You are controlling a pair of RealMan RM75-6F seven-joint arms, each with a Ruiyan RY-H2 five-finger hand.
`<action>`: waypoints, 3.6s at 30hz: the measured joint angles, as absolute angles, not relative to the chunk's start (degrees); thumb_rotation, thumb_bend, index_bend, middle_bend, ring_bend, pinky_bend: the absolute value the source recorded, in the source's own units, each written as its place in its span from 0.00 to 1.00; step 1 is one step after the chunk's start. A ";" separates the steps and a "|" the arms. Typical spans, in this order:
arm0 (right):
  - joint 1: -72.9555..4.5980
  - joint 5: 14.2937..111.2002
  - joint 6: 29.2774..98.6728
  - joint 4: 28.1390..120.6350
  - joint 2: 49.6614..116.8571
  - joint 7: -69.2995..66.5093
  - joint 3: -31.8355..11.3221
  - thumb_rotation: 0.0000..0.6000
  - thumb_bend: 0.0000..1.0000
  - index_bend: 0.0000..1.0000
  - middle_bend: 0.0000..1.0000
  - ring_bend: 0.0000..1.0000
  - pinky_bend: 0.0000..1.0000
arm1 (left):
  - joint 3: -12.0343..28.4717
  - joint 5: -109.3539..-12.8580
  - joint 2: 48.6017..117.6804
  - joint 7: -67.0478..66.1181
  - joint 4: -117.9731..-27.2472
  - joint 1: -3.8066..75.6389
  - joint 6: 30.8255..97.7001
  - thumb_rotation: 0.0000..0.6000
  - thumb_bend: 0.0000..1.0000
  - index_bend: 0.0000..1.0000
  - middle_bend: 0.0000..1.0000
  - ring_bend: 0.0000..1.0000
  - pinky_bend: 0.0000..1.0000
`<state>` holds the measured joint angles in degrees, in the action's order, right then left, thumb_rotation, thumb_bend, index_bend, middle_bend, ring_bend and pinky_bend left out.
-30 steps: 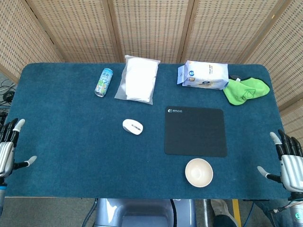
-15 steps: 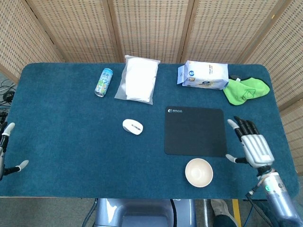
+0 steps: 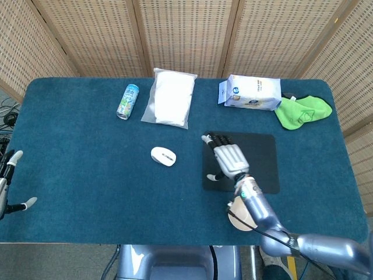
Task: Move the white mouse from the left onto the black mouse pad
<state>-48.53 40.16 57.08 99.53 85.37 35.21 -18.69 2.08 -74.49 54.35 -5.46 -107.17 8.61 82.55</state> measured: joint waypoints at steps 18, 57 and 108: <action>-68.23 19.50 64.62 72.26 111.29 50.75 -26.23 1.00 0.00 0.15 0.20 0.10 0.14 | 4.65 -71.37 51.54 1.94 -105.13 8.64 78.66 1.00 0.05 0.00 0.00 0.00 0.00; -81.54 20.14 46.88 32.64 129.99 42.82 -37.17 1.00 0.19 0.31 0.38 0.29 0.18 | 7.13 -66.28 51.03 4.33 -102.51 9.65 73.25 1.00 0.06 0.00 0.00 0.00 0.00; -54.46 91.30 28.43 83.71 75.78 10.40 -9.86 1.00 1.00 0.46 0.53 0.43 0.38 | 6.56 -64.23 55.50 -7.97 -103.85 11.06 73.90 1.00 0.06 0.00 0.00 0.00 0.00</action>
<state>-54.46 91.30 28.43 83.71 75.78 10.40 -9.86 6.56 -64.23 55.50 -7.97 -103.85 11.06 73.90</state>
